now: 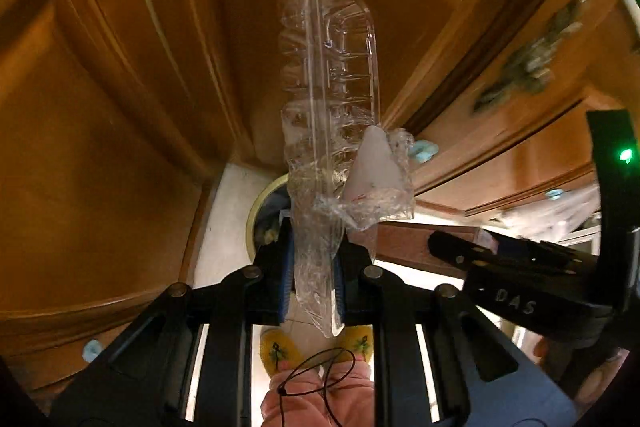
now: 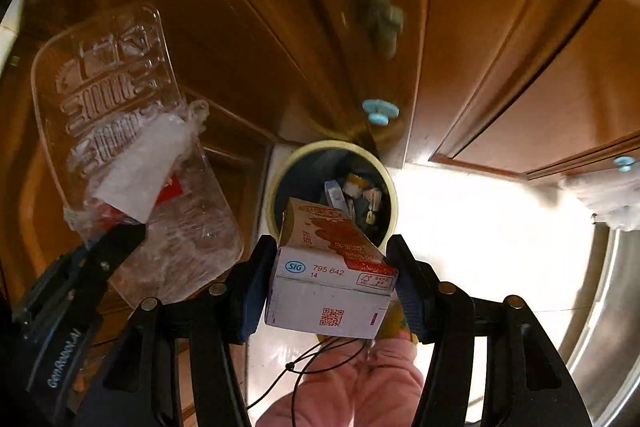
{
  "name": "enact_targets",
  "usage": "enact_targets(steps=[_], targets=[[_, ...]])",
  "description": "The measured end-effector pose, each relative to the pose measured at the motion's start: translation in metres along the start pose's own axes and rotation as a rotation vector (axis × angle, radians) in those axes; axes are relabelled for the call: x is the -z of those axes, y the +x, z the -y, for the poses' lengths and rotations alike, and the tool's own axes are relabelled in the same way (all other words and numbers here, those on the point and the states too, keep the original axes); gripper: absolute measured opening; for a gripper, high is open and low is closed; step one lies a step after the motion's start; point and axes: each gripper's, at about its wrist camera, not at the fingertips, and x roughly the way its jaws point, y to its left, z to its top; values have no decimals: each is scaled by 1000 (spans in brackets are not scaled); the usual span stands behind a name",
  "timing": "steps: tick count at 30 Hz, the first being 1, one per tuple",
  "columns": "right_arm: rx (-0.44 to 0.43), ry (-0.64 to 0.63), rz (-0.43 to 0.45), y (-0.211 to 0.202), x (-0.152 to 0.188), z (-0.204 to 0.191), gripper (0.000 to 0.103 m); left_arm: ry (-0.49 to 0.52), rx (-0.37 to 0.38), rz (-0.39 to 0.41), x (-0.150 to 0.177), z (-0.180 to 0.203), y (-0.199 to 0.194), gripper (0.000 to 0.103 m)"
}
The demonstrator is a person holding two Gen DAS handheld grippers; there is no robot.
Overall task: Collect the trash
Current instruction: 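Open both tools to drop the tray and carton into the bin, then raise both open tools back toward the counter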
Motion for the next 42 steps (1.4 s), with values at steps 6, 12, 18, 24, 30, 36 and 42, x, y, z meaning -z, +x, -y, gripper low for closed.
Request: enact_targets(steps=[6,12,18,24,30,36,42], targets=[[10,30,-29,61,-6,11,57,-1,-7,-34,13,-9,52,14],[-3,60,-54,93,-5,15,60,-6,-19,-69,17,-13,69,19],[-19,84,-37,95,1,17,72,-15,-29,-88,22,-17,70,32],[-11,71,-44,90,9,20,72,-37,-36,-90,15,-18,65,32],[-4,90,-79,78,22,22,72,-46,-41,-106,11,-19,39,32],[6,80,-95,44,36,16,72,-17,-48,-97,4,-11,-12,32],[9,72,-86,-17,45,1,72,31,-42,-86,-5,1,-76,32]])
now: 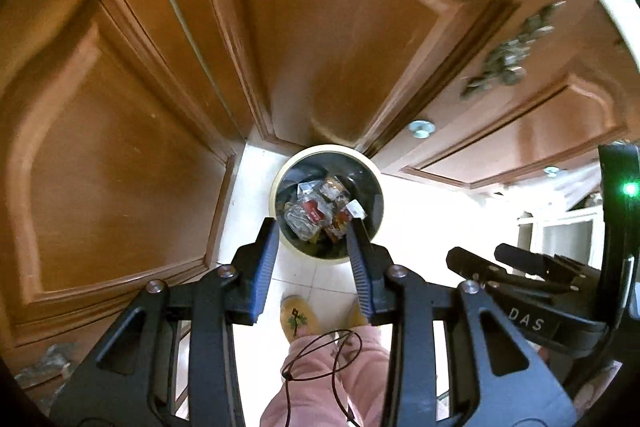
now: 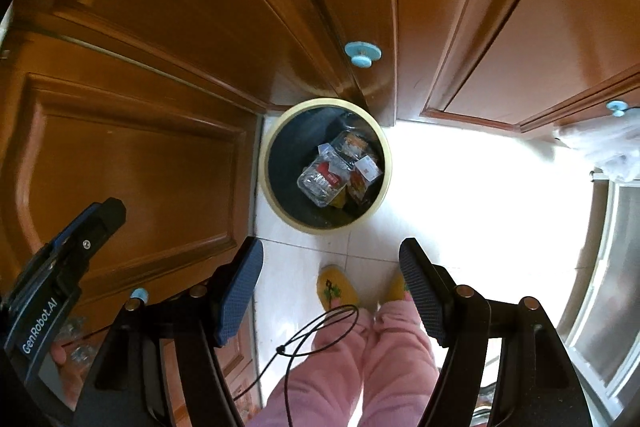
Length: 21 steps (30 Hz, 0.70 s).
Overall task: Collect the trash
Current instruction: 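Raise both open tools back toward the counter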
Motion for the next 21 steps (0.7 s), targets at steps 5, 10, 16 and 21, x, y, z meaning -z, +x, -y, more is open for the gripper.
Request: enact_targets(steps=[5,10,16,21], targets=[[3,10,49,-62,11,-9,72,36,6,19,-8,10,-64,32],[14,2,130,-125,22,-18,72,91,38,69,-21,22,-131,32],[39,14,259,-211,29,-27,82,153,64,177,-46,34,-203,32],[66,13,379,-278,32,-41,85,176,85,256,-66,36,-249,32]])
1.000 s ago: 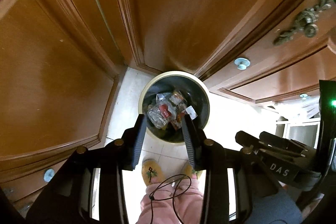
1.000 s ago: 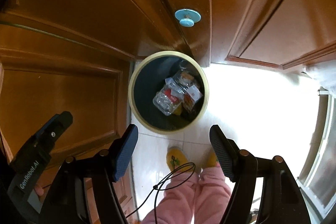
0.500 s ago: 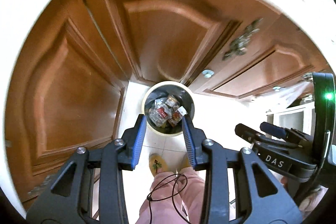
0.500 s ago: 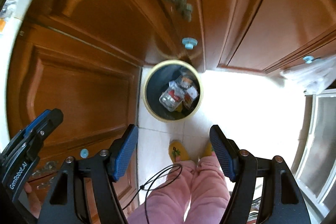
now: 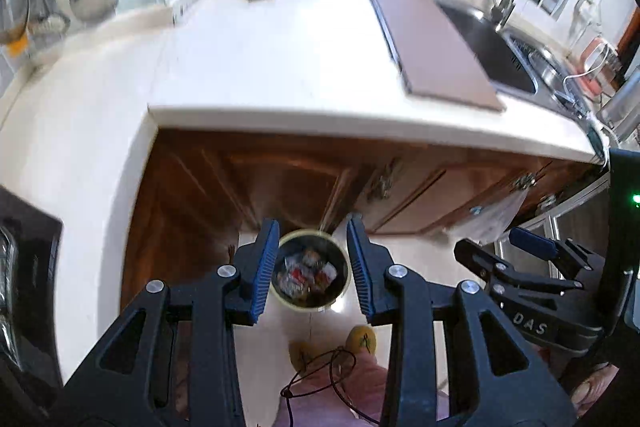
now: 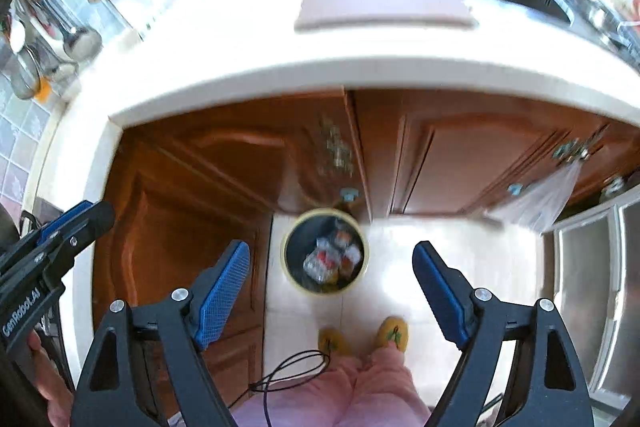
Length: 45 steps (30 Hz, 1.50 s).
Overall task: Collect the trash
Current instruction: 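Raise both open tools back toward the counter, then grasp the white paper wrapper with the left tool while the right grasps the clear bottle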
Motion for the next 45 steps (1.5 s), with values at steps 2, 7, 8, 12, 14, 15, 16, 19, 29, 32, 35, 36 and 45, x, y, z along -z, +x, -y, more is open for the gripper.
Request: enact_targets(steps=[2,7,8,12,14,15,16,19,29,32,35,36,45], targets=[[-5,-11,23,-17,-7,-6,85,11,3,27,-11,-1,-13,32],[4,-37,90,-59,-24,-24,85,34,18,60,-28,-4,-35,32],[7,-42,107,-67,-28,-28,85,36,19,63,-30,-4,-38,32],[11,-47,147,-83,-37,-42,85,35,39,78,-41,-10,-48,32],[13,-47,168,-91,-43,-46,85,35,36,86,-48,-13,-52,32],[15,-48,177,-94,-45,-49,85,34,33,89,-51,-14,-54,32],[17,-48,187,-99,-49,-51,85,33,30,94,-55,-15,-55,32],[18,-41,204,-104,-62,-52,85,26,21,105,-69,-21,-56,32],[-11,-66,263,-116,-131,-50,85,-12,-19,148,-134,-37,-50,36],[-24,-89,277,-112,-164,-49,85,-26,-46,157,-158,-36,-41,41],[-53,-110,280,-102,-205,-45,85,-35,-75,157,-187,-32,-26,41],[-62,-116,277,-99,-218,-44,85,-36,-85,155,-200,-28,-18,41],[-137,-167,216,-42,-378,-23,85,-23,-147,74,-320,8,65,43]])
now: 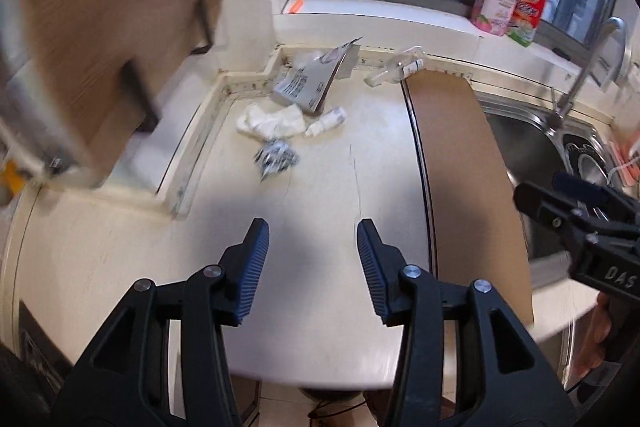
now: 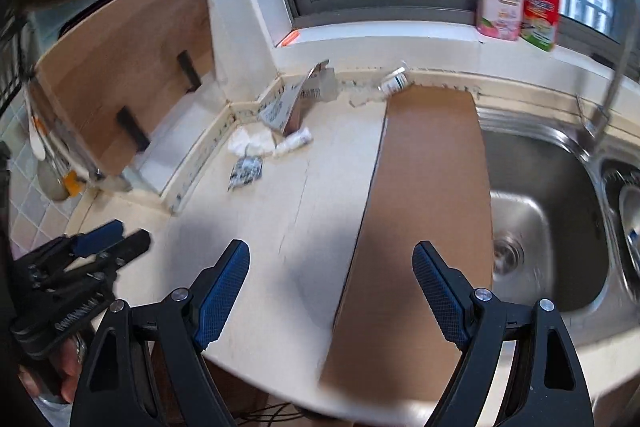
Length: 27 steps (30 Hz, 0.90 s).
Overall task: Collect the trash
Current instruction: 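Grasp the white paper wrapper with the left tool while the right grasps the clear bottle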
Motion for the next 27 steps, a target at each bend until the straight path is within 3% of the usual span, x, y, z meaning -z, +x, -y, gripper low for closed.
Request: enact_targets(steps=[8,14,27], targets=[[-25,27,-6,86,-129,61,85,29,-66,-58,-113,38,103,43],[-81,146,-53,176,-205,117,85,-22,-98,-117,-160,44,182,43],[-138,354,-123,322,-255,172,85,-134,-165,-169,-190,41,273,43]])
